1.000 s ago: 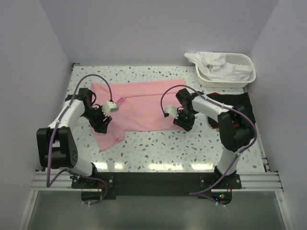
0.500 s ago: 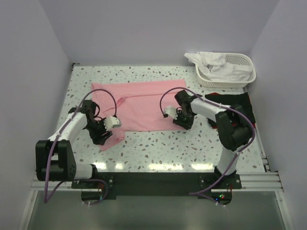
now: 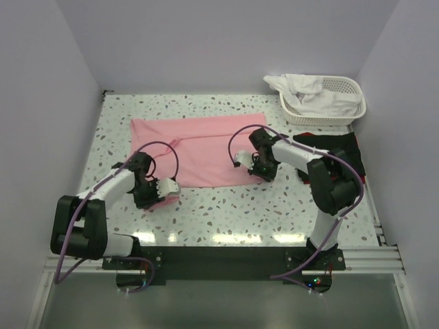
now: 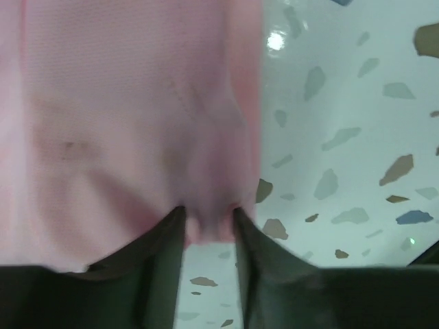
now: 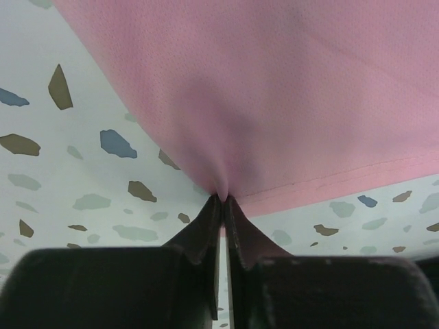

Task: Fold and stack the t-shirts
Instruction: Fold the tshirt

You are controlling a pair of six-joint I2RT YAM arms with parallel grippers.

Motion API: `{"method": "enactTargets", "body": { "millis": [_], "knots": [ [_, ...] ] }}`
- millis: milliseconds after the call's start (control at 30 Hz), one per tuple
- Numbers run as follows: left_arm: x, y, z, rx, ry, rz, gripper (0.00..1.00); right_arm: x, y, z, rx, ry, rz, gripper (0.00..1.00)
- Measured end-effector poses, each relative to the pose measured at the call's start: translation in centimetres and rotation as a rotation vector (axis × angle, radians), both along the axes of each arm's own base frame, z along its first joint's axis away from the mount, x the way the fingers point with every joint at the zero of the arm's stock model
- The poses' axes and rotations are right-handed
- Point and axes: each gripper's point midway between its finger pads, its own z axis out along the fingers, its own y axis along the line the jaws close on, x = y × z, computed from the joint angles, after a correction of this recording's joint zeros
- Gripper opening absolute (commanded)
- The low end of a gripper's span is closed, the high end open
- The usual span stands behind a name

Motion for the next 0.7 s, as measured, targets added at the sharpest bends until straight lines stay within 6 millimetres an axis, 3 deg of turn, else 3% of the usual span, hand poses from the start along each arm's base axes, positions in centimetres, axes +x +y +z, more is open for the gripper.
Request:
{"method": "enactTargets", "body": {
  "millis": [67, 133, 300, 533, 600, 700],
  "knots": [
    [0.6, 0.2, 0.1, 0.014, -0.014, 0.0, 0.11, 0.1, 0.0, 0.1, -0.004, 0.0, 0.0, 0.0],
    [0.5, 0.2, 0.3, 0.014, -0.005, 0.0, 0.01, 0.1, 0.0, 0.1, -0.005, 0.005, -0.001, 0.0],
    [0.0, -0.2, 2.1, -0.008, 0.029, -0.009, 0.0, -0.4, 0.0, 0.2, -0.004, 0.027, 0.003, 0.0],
    [0.0, -0.9, 6.5, -0.056, -0.011, -0.027, 0.0, -3.3, -0.7, 1.5, 0.008, 0.113, 0.027, 0.0],
    [1.0, -0.9, 8.0, -0.073, -0.031, -0.011, 0.0, -3.7, -0.8, 2.3, 0.019, 0.133, 0.024, 0.0],
    [4.1, -0.6, 10.5, -0.098, -0.075, 0.03, 0.0, -2.2, -0.9, 3.8, 0.044, 0.138, -0.005, 0.0]
  ]
}}
